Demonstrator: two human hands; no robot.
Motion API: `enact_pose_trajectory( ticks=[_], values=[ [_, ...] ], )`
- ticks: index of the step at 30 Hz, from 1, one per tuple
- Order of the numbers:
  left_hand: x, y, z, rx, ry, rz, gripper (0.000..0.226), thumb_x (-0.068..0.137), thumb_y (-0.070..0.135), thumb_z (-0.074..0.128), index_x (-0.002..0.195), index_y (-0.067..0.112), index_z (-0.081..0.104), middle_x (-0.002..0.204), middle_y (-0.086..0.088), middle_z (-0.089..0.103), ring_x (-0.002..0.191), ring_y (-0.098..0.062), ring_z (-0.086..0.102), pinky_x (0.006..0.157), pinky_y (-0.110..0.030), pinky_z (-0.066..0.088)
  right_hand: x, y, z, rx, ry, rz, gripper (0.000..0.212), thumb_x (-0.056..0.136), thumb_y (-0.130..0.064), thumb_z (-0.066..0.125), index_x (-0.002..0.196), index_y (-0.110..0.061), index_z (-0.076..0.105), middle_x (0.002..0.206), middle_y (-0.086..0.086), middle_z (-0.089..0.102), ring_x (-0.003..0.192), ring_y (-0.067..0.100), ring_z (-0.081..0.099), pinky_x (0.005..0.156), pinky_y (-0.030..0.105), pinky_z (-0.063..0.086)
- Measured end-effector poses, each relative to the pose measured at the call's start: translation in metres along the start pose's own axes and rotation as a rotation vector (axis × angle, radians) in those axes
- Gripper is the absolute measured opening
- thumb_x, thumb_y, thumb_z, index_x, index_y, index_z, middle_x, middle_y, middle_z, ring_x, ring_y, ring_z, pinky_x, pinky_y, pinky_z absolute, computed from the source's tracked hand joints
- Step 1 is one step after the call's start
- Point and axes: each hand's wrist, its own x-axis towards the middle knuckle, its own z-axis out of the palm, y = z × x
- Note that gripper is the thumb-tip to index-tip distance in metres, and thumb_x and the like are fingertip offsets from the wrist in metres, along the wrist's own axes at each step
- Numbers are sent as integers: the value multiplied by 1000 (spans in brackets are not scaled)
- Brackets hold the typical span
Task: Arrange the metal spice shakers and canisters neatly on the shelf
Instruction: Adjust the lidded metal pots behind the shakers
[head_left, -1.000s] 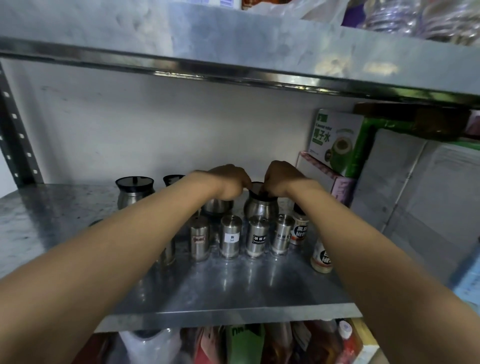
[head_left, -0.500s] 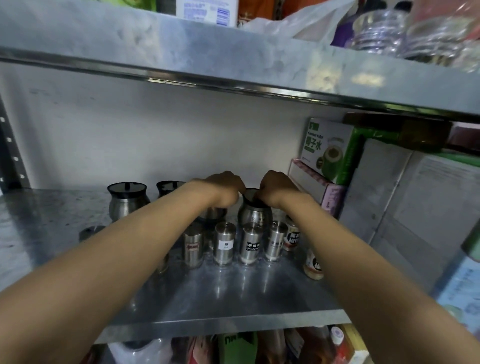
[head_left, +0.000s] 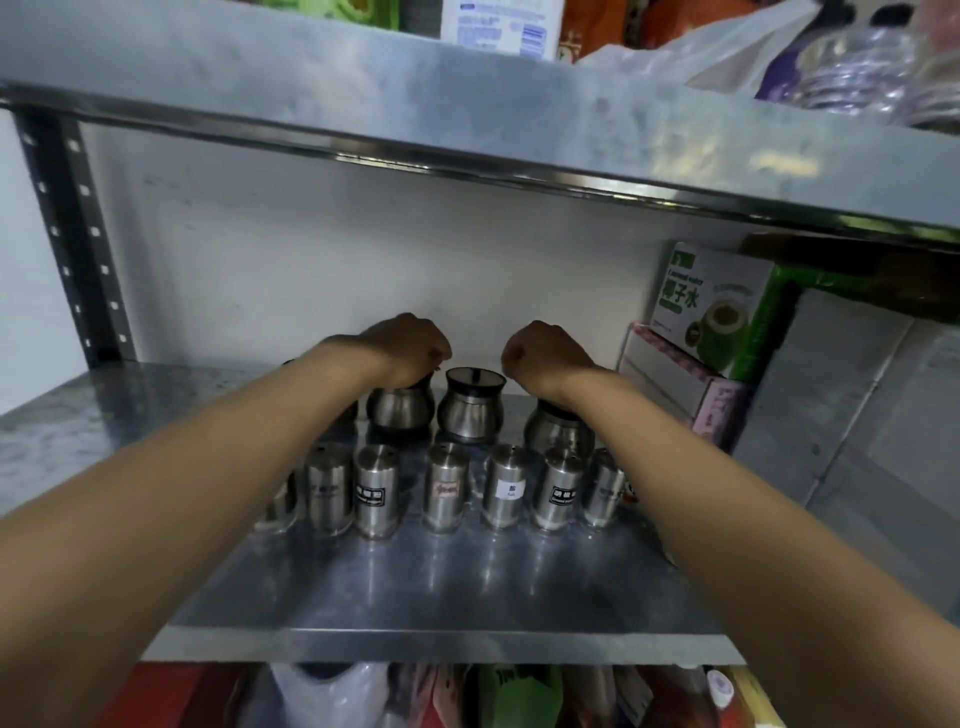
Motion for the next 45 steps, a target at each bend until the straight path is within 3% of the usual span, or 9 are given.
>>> enact_pose_trajectory(
  ticks=[4, 9, 16, 20, 22, 30, 34, 40, 45],
  values=[
    [-2, -5, 5, -31, -10, 42, 30, 97, 19, 44, 113, 16, 69, 125, -7, 64, 110, -24, 60, 98, -41, 48, 17, -12, 11, -5, -71, -76, 25, 92, -10, 58, 114, -8, 71, 126, 9, 65, 114, 23, 59, 90, 24, 44],
    [1, -17, 19, -119, 21, 64, 39, 96, 11, 43, 117, 36, 65, 125, 0, 61, 99, -13, 56, 82, -22, 43, 24, -4, 22, -30, -136, -119, 28, 94, -13, 59, 120, -8, 69, 129, 9, 64, 118, 23, 57, 96, 26, 43],
    [10, -19, 35, -81, 18, 71, 44, 95, 11, 43, 123, 40, 60, 142, -4, 48, 128, -23, 46, 93, -19, 31, 26, 0, 23, 79, -123, -170, 27, 92, -14, 65, 118, -7, 71, 123, 8, 68, 113, 20, 61, 87, 19, 41],
    [12, -17, 33, -128, 4, 41, 46, 95, 9, 41, 118, 42, 63, 145, -3, 45, 132, -22, 42, 92, -19, 30, 28, -3, 21, 106, -125, -130, 22, 90, -9, 66, 110, -6, 73, 113, 10, 70, 94, 15, 62, 59, 8, 45],
    [11, -15, 31, -119, -10, 34, 45, 95, 8, 41, 119, 40, 63, 146, -2, 43, 135, -21, 39, 93, -18, 28, 27, -7, 19, 86, -164, -103, 20, 91, -11, 65, 109, -6, 73, 108, 11, 70, 86, 16, 60, 51, 12, 45],
    [0, 9, 16, -37, -166, -7, 43, 96, 10, 40, 136, 24, 51, 150, -3, 38, 133, -22, 41, 105, -24, 35, 12, -15, 6, -8, -226, -36, 22, 89, -16, 68, 106, -4, 74, 101, 12, 71, 92, 26, 68, 55, 25, 50],
    [-12, 11, 12, -9, -106, 53, 45, 93, 5, 39, 129, 25, 58, 143, -2, 49, 125, -22, 49, 104, -28, 40, 5, -15, 6, -46, -173, -43, 21, 88, -14, 69, 105, -4, 74, 106, 11, 72, 96, 23, 67, 84, 34, 56],
    [-14, 8, 23, -10, -73, 53, 46, 91, 12, 40, 128, 32, 58, 141, -2, 51, 117, -23, 54, 90, -27, 44, 2, -12, 8, -90, -119, -11, 11, 85, -16, 71, 92, -11, 77, 95, 8, 74, 89, 22, 68, 74, 28, 53],
    [-7, 5, 31, 97, -63, 2, 51, 91, 14, 39, 136, 36, 48, 144, -7, 39, 124, -30, 46, 103, -35, 42, 6, -12, 12, -102, -80, -8, 19, 85, -18, 71, 96, -3, 75, 98, 13, 73, 90, 24, 67, 77, 31, 54]
  ],
)
